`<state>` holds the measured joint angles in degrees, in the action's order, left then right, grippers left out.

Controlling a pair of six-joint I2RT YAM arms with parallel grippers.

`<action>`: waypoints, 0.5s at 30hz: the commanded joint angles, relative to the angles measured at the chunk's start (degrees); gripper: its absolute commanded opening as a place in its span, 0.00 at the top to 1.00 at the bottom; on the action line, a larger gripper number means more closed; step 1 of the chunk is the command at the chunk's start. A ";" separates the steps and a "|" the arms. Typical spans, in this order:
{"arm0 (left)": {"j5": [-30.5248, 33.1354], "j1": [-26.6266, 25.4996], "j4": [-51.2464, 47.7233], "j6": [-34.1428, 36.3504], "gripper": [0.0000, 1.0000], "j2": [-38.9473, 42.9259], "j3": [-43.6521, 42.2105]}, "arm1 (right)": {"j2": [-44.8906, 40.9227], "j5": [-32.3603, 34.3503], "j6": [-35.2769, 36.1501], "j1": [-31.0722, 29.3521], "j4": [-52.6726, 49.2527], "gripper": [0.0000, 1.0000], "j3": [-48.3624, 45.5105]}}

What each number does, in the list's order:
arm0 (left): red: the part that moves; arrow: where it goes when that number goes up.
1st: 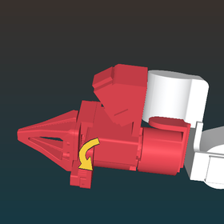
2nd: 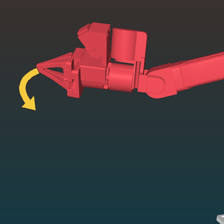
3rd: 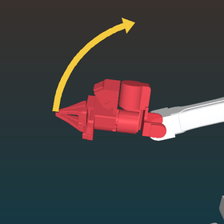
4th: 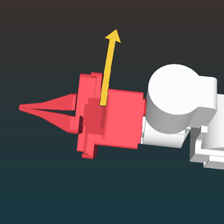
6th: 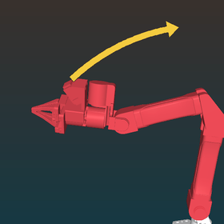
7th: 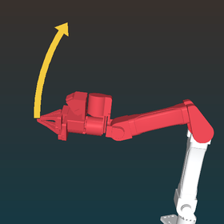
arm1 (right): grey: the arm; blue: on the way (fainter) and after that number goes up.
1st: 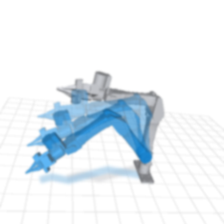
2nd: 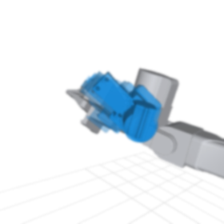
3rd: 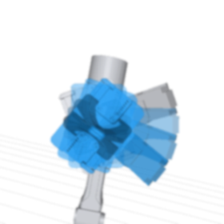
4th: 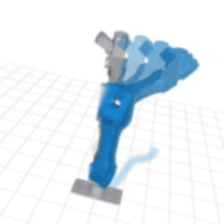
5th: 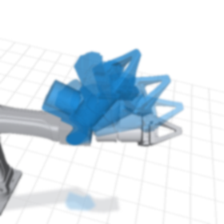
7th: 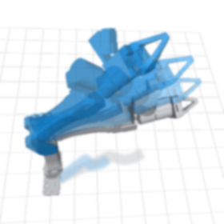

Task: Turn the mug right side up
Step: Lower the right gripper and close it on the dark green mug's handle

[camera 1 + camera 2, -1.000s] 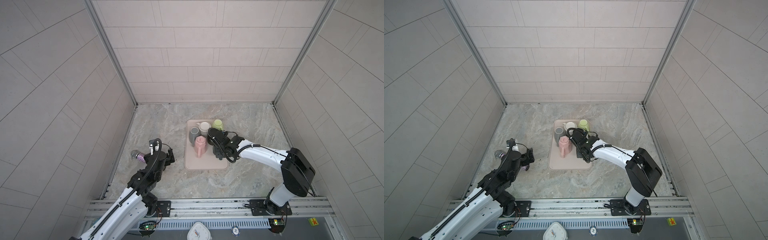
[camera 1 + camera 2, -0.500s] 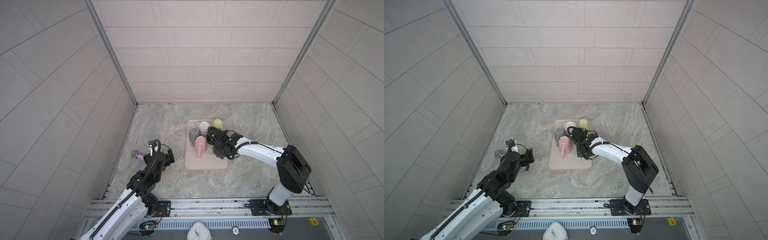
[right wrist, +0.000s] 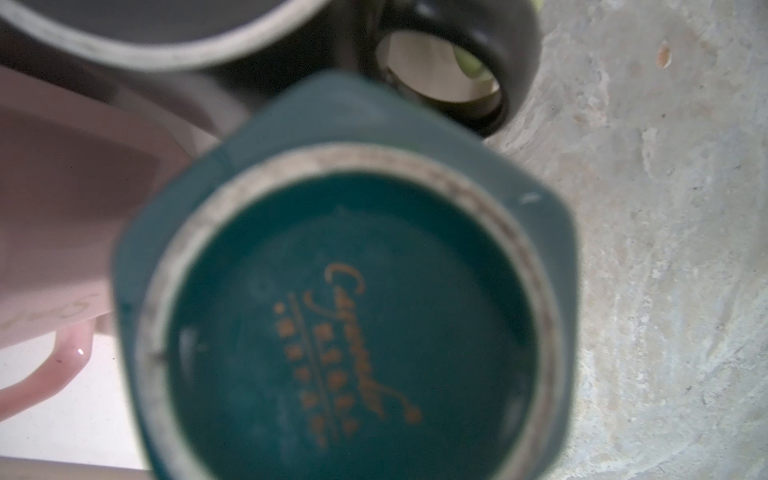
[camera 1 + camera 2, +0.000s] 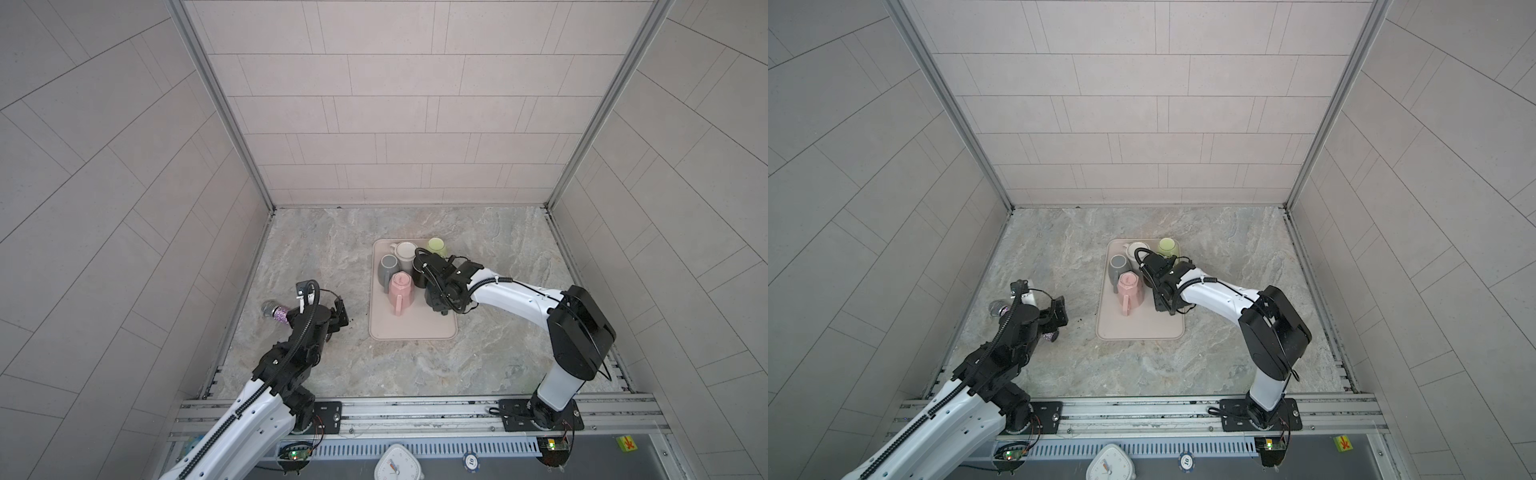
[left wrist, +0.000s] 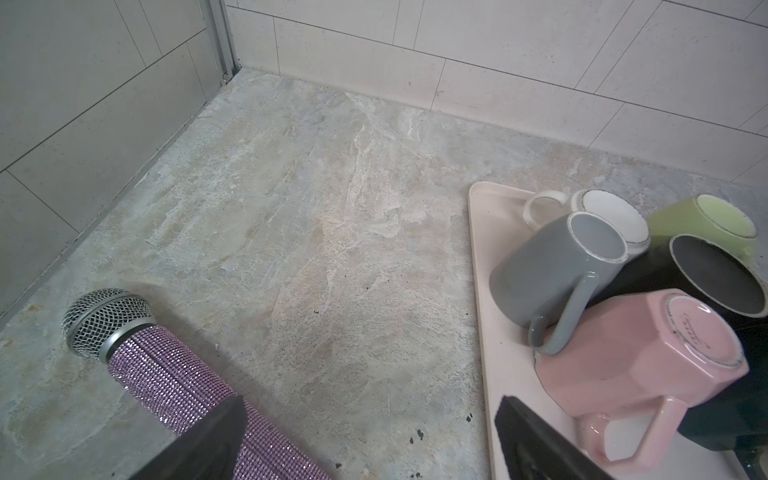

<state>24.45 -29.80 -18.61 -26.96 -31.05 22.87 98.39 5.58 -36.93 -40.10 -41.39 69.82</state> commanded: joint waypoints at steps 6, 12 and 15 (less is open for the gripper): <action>0.17 -0.33 1.20 0.85 0.00 0.26 -0.81 | 1.54 0.18 1.04 0.90 -2.86 1.00 0.40; 0.08 -0.30 1.45 0.96 0.00 0.02 -0.72 | 0.45 -0.55 2.18 1.16 -3.23 1.00 0.40; -0.08 -0.26 1.56 0.96 0.00 -0.13 -0.64 | -0.83 -0.38 2.69 1.25 -3.27 1.00 0.46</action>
<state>24.38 -29.80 -18.20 -26.96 -31.18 22.85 98.37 4.71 -34.70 -39.51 -41.52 69.87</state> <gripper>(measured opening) 0.992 0.157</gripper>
